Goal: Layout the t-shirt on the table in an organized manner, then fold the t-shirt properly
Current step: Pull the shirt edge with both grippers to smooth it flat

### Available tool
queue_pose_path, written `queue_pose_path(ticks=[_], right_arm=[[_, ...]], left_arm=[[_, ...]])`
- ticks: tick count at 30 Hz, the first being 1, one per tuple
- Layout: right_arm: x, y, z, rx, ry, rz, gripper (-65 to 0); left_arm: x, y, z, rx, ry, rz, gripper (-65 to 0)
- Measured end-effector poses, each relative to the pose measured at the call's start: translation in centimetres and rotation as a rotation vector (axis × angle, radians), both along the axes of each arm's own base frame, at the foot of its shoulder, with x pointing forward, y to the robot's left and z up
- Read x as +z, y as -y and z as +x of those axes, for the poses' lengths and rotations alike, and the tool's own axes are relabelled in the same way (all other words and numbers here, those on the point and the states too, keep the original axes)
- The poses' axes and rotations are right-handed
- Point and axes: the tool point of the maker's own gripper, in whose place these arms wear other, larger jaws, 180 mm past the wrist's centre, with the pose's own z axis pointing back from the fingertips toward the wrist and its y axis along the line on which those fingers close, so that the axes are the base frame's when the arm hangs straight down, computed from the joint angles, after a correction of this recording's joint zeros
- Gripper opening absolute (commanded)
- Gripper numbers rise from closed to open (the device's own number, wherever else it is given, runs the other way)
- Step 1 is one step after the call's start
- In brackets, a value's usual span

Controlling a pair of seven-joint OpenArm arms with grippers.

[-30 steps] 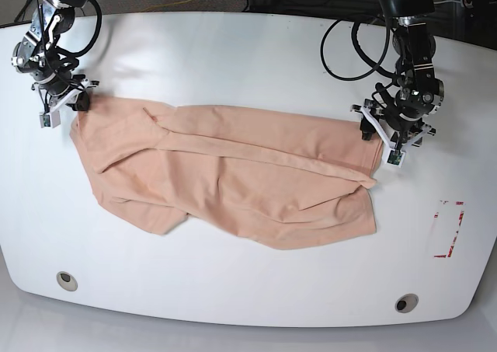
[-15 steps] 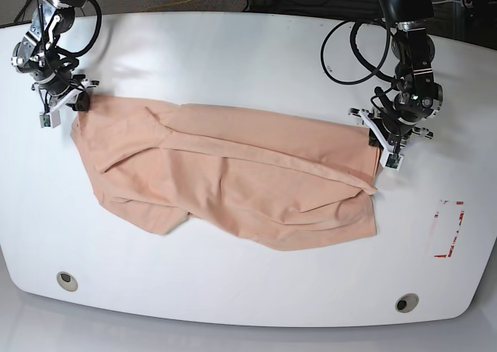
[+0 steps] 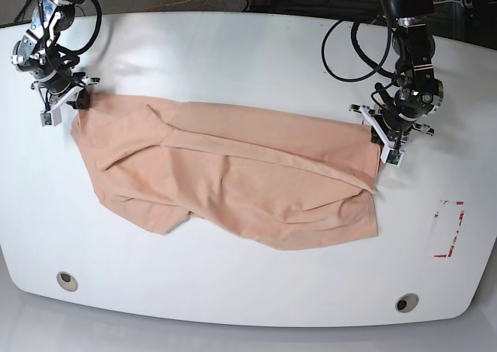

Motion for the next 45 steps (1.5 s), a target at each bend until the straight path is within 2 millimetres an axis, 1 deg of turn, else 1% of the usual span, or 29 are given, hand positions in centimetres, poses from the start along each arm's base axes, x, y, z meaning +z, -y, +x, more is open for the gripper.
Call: queue_pose_path(ticks=[3,7,10,11,14,19,23,27,31,33,37,41,45], right_arm=[[0.4,-0.2,-1.1,0.028,-0.019,-0.029,-65.0],[0.2,-0.7,-2.5,0.042,-0.070,-0.045,-65.0],[0.5,-0.7,-3.6,0.039,-0.085,-0.058,-65.0],[0.8,-0.6,-3.8,0.033,-0.079,-0.068,-65.0],[1.1,-0.6,-5.0,0.037,-0.091,-0.088,-65.0],[0.7,-1.2,-7.4,0.055,-0.141,-0.099,-65.0],[0.8,-1.3,-9.1,0.075,-0.176,-0.118,-65.0],[0.8,-1.6,-10.4,0.092,-0.197,-0.122,-65.0],[0.5,-1.7,-11.6,0.097,-0.224,-0.119,-65.0],[0.4,-1.7,-12.0,0.098,-0.235,-0.120,-65.0],[0.5,-1.7,-12.6,0.104,-0.246,-0.126,-65.0],[0.6,-1.7,-13.4,0.113,-0.259,-0.134,-65.0],[0.7,-1.8,-13.8,0.117,-0.267,-0.136,-65.0]], left_arm=[[0.1,-0.6,-1.3,-0.007,-0.010,0.030,-62.3],[0.3,-0.8,-2.9,-0.015,-0.021,0.054,-62.3],[0.4,-1.2,-4.4,-0.029,-0.041,0.078,-62.3],[0.6,-1.4,-4.7,-0.033,-0.039,0.090,-62.3],[0.8,-1.7,-5.8,-0.043,-0.049,0.110,-62.3],[0.7,-1.8,-8.5,-0.062,-0.082,0.129,-62.3],[0.5,-2.9,-10.5,-0.049,-0.116,0.147,-62.3],[0.2,-4.1,-12.1,-0.024,-0.145,0.160,-62.3],[0.1,-4.7,-13.0,-0.009,-0.157,0.162,-62.3],[0.1,-4.6,-13.3,-0.018,-0.156,0.158,-62.3],[0.0,-4.4,-13.9,-0.056,-0.168,0.154,-62.3],[0.0,-4.8,-14.7,-0.083,-0.184,0.154,-62.3],[0.0,-5.3,-15.5,-0.090,-0.203,0.158,-62.1]])
